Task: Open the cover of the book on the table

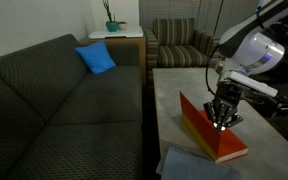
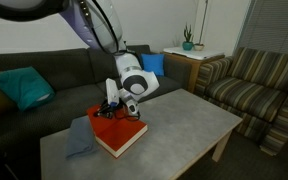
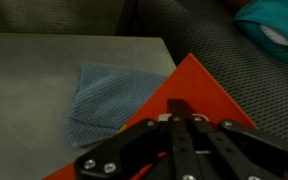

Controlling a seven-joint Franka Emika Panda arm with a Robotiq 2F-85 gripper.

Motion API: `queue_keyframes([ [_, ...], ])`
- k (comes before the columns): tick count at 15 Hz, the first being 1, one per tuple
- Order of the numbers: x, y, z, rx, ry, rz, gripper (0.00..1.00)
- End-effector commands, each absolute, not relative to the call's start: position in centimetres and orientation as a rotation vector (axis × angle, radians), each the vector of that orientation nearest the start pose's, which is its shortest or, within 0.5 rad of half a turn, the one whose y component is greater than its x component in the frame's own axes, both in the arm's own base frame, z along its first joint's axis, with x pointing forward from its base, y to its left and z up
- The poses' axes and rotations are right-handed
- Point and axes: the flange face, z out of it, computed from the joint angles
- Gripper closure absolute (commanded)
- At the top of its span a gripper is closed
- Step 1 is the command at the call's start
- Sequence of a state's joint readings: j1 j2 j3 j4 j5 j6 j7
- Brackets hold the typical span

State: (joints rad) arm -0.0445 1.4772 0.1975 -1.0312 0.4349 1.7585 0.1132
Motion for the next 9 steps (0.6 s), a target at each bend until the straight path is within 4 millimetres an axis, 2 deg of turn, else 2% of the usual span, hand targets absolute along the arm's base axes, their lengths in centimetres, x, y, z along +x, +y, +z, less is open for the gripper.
queue_keyframes([
  [1, 61.0, 11.6, -10.0, -2.403, 0.392, 1.087, 1.00],
  [9, 60.7, 13.7, -9.9, -2.425, 0.354, 1.106, 1.00],
])
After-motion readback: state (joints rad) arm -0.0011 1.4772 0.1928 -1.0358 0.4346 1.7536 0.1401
